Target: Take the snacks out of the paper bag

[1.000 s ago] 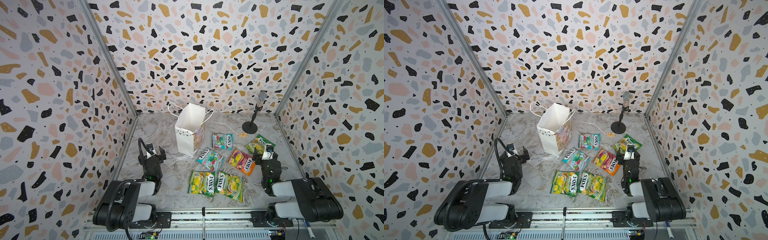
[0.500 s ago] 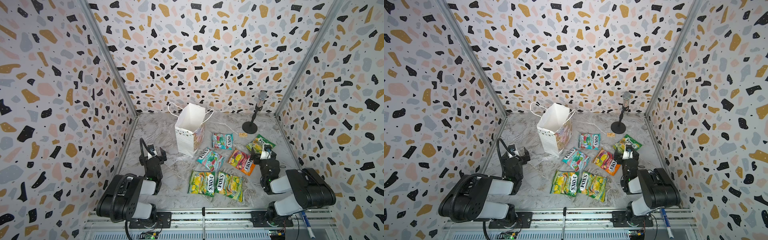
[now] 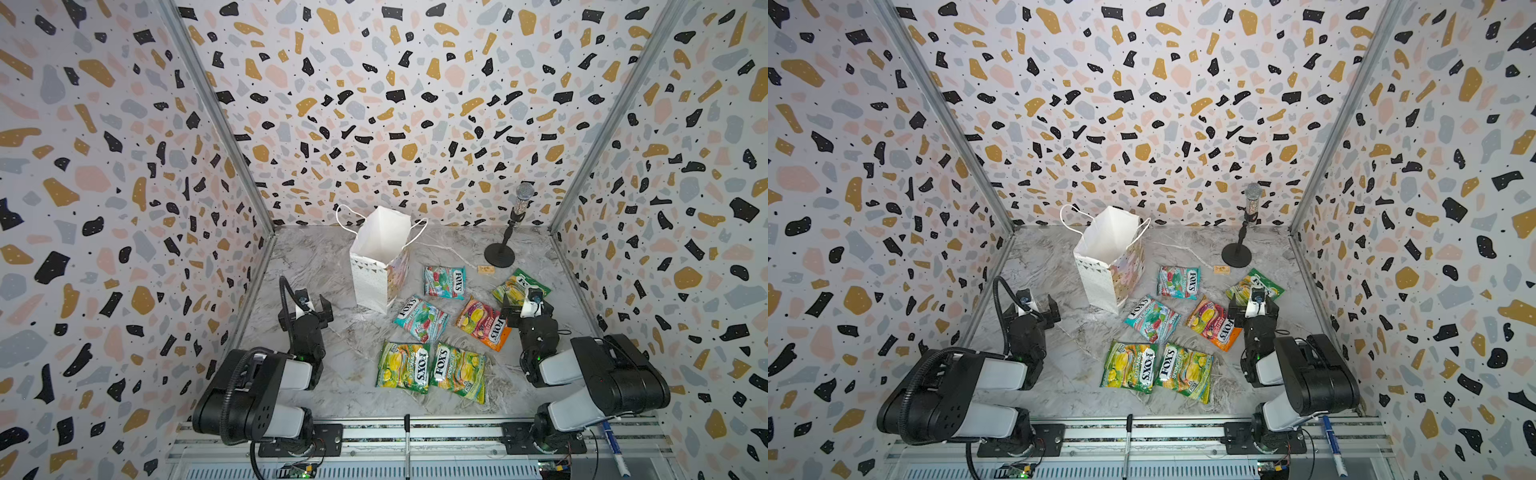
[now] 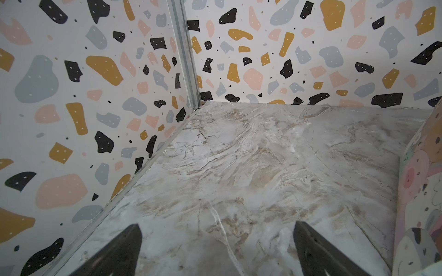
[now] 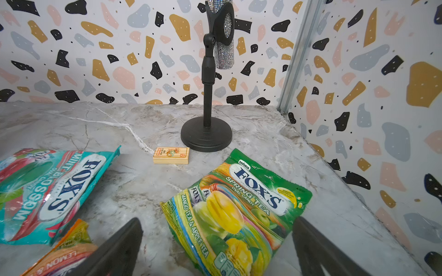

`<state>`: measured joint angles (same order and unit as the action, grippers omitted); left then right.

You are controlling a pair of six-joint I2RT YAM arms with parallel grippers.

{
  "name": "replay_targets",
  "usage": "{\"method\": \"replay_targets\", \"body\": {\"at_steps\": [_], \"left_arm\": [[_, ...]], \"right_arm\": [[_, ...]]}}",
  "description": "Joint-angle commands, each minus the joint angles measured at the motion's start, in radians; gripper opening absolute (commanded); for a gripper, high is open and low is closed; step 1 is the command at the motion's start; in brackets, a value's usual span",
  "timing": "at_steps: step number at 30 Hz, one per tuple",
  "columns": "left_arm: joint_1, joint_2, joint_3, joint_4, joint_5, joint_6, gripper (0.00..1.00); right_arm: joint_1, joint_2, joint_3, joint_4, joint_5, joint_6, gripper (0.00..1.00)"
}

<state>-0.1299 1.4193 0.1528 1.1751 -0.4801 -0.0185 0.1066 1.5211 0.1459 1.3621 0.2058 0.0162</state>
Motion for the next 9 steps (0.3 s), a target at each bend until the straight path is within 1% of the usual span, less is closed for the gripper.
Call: {"method": "replay_targets", "body": {"at_steps": [1,9], "left_arm": [[0.006,-0.004,0.011,0.062,-0.015,-0.008,1.00],[0.006,-0.003,0.011,0.061,-0.015,-0.008,1.00]], "right_arm": [[0.001,-0.006,0.021,0.019,0.012,0.002,0.99],[0.001,-0.009,0.017,0.027,0.011,0.000,0.99]]}}
